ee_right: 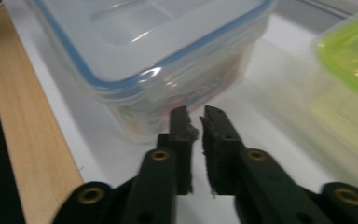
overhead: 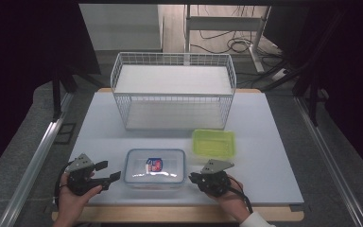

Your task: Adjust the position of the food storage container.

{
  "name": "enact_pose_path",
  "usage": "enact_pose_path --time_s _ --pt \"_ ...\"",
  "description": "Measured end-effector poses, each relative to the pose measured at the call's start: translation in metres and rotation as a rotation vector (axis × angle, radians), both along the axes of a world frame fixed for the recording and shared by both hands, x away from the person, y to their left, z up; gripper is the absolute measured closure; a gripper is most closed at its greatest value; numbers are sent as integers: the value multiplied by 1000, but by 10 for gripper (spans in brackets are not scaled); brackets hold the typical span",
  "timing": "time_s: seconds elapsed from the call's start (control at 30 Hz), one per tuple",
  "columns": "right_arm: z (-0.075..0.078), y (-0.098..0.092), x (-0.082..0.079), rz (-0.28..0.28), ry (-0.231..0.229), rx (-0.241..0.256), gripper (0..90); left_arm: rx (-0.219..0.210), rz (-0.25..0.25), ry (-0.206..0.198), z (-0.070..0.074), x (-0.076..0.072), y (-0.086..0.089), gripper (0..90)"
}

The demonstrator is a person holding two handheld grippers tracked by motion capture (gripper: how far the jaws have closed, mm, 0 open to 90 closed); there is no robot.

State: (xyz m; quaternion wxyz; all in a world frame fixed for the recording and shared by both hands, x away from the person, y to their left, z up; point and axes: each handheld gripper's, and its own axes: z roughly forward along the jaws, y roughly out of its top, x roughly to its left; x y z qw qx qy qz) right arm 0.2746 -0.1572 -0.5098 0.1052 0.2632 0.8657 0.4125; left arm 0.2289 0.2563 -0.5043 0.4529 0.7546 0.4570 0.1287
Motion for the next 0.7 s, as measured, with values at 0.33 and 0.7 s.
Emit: enact_pose_path --time_s 0.33,0.7 --pt "6 -14 2 -109 -27 58 368 -14 -62 8 1 5 -1 242" --pt "11 -23 8 -145 14 101 246 -19 -97 18 4 8 -8 145"
